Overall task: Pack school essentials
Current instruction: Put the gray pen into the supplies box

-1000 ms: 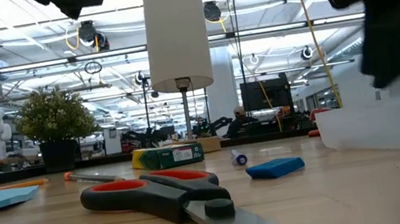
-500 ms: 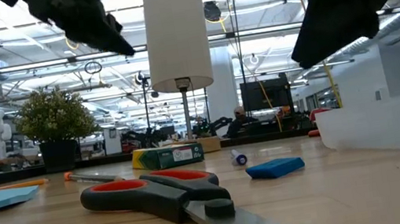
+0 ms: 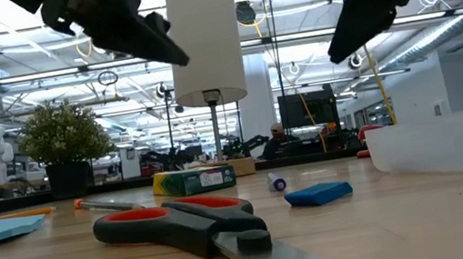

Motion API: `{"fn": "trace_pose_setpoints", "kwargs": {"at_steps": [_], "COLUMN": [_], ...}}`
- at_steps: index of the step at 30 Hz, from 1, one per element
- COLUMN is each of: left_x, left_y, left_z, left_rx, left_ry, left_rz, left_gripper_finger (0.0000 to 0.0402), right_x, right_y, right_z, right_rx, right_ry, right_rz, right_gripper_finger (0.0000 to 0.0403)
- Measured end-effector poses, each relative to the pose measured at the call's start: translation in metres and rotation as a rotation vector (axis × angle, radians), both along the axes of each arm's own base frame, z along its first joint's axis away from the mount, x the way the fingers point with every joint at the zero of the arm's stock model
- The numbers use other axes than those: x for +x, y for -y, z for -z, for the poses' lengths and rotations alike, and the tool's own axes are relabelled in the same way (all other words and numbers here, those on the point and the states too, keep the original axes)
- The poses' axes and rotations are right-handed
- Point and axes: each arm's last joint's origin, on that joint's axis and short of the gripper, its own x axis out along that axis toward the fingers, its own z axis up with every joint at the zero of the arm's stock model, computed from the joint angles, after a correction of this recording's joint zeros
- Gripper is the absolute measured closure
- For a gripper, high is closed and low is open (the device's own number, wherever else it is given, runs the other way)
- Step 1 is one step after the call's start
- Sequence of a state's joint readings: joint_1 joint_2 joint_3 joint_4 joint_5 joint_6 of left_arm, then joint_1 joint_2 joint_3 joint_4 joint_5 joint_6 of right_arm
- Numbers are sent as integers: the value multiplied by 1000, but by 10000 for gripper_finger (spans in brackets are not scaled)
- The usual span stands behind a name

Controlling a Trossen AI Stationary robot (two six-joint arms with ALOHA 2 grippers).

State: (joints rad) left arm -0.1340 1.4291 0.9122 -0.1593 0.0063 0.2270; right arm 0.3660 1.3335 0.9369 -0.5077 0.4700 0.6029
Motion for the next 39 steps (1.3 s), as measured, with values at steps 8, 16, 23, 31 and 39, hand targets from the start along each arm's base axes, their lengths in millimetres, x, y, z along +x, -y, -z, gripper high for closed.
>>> {"fn": "trace_pose_setpoints", "kwargs": {"at_steps": [8,16,23,31,39], "left_x": [39,82,110,122,125], "left_y": [13,23,27,26,16], "left_z": [5,28,56,87,88], "left_rx": [94,346,601,883,893], "left_ry": [-80,-270,-289,-347,-331], "left_rz": [137,398,622,785,796], "left_gripper_finger": [267,277,277,277,277], "right_x": [-26,-41,-47,-51,-51], "right_y": [14,20,19,19,19], "right_z": [-16,-27,-29,-31,-31], "right_rx": [-81,-142,-108,-96,-102], "right_ry": [-83,-79,-79,-74,-78], "right_rz": [-39,-28,-20,-11,-17], "right_gripper_finger": [273,273,273,273,273]}}
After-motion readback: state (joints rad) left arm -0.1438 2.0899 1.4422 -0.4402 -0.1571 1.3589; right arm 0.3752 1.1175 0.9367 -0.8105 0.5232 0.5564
